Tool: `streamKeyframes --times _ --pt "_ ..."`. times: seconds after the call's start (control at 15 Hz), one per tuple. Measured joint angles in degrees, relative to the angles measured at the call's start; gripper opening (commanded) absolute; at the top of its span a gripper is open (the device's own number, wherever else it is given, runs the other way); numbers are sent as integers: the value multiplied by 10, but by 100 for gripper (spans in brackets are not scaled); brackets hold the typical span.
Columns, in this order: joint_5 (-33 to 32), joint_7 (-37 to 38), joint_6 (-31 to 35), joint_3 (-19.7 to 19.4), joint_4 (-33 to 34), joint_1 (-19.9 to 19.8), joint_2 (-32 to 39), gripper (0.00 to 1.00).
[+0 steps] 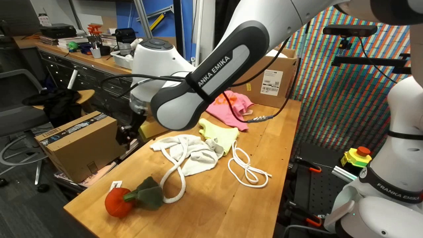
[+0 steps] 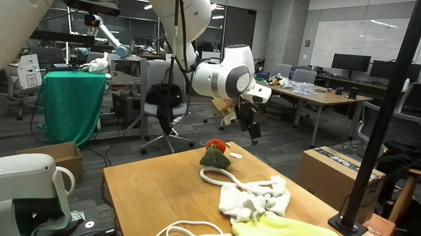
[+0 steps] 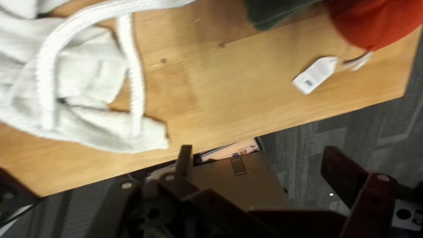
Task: Separate the objects on the table.
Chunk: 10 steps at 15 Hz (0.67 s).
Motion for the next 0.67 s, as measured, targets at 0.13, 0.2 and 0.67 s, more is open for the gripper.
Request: streamKeyframes --times 0.13,0.2,0.67 --pt "-24 -1 -5 -30 -25 -21 -19 100" --pt "-36 -1 -8 -45 -38 -32 -29 100" --pt "-70 1 -16 -118 -94 -120 -57 100"
